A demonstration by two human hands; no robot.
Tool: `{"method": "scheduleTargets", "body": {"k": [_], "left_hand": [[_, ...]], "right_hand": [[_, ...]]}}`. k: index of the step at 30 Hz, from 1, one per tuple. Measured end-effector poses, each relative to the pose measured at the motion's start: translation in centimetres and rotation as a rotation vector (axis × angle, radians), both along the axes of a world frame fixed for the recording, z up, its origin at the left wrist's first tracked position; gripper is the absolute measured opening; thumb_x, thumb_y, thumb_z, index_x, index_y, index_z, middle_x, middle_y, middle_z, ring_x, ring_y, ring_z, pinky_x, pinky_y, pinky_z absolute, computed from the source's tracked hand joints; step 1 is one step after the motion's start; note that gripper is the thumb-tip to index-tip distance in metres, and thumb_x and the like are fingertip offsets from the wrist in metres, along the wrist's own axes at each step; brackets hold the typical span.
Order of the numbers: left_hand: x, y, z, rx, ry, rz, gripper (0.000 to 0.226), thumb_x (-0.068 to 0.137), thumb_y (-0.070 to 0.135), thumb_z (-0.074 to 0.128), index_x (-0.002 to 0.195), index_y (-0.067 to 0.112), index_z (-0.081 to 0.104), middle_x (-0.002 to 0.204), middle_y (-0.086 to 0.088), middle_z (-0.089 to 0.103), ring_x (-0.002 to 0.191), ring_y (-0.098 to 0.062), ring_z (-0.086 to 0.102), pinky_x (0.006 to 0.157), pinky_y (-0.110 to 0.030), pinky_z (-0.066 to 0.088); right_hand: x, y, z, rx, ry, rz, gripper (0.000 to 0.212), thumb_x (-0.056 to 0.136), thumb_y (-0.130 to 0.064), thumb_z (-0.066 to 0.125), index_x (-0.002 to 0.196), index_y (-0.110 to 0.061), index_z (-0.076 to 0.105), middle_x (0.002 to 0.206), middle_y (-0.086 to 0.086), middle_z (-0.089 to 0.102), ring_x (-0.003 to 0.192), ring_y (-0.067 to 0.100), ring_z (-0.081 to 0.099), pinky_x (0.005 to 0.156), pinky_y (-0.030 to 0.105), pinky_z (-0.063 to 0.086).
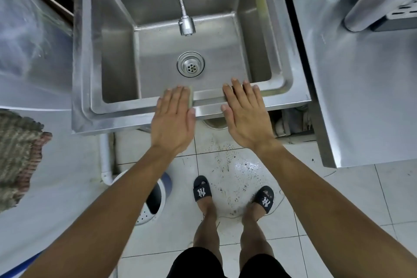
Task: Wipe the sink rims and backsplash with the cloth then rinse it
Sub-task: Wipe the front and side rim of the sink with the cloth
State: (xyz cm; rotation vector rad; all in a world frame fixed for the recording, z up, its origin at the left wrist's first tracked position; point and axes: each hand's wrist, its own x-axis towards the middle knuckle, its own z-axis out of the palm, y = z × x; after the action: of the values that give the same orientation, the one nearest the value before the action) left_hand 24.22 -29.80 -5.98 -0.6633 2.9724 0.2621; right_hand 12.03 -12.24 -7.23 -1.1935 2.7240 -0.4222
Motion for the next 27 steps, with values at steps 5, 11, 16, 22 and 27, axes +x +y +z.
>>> {"method": "scheduleTargets", "body": {"k": [5,11,16,22,27], "left_hand": [[-3.6,2.3,-0.1,0.036,0.041,-0.195,0.065,0.108,0.042,0.012,0.162,0.011,0.029,0.167,-0.010,0.032,0.157,-0.032,0.025,0.130,-0.044,0.012],[2.3,-5.0,-0.7,-0.036,0.018,-0.227,0.062,0.111,0.045,0.012,0.163,0.013,0.023,0.167,-0.010,0.030,0.156,-0.030,0.025,0.129,-0.046,0.017],[3.6,-6.0,-0.9,-0.065,0.055,-0.074,0.061,0.109,0.038,0.018,0.160,0.009,0.032,0.163,-0.014,0.038,0.153,-0.034,0.033,0.128,-0.048,0.022],[-0.4,-1.2,-1.8,-0.028,0.202,-0.077,0.054,0.108,0.031,0.031,0.154,0.007,0.047,0.158,-0.012,0.048,0.148,-0.034,0.042,0.125,-0.047,0.029],[4.3,-6.8,-2.2,-0.074,0.190,-0.162,0.055,0.111,0.034,0.026,0.155,0.007,0.045,0.156,-0.014,0.049,0.148,-0.034,0.043,0.124,-0.048,0.031]], "right_hand": [[-0.3,0.1,0.0,0.089,0.107,0.069,0.057,0.111,-0.041,0.022,0.160,-0.014,0.034,0.166,0.011,0.034,0.156,0.036,0.025,0.129,0.049,0.017],[-3.2,-0.1,1.0,0.192,0.120,0.415,0.060,0.112,-0.040,0.019,0.164,-0.012,0.019,0.172,0.009,0.013,0.160,0.026,0.009,0.131,0.041,0.005],[-2.4,-3.7,1.1,0.212,0.115,0.597,0.064,0.111,-0.046,0.015,0.165,-0.012,0.016,0.172,0.007,0.013,0.160,0.024,0.010,0.131,0.043,0.012],[-2.2,-3.6,1.7,0.191,0.119,0.595,0.065,0.111,-0.045,0.021,0.162,-0.006,0.024,0.170,0.012,0.021,0.159,0.026,0.017,0.130,0.043,0.016],[-3.6,-4.6,2.8,0.249,0.154,0.789,0.070,0.110,-0.051,0.008,0.164,-0.007,0.018,0.172,0.011,0.010,0.160,0.026,0.009,0.131,0.043,0.012]]}}
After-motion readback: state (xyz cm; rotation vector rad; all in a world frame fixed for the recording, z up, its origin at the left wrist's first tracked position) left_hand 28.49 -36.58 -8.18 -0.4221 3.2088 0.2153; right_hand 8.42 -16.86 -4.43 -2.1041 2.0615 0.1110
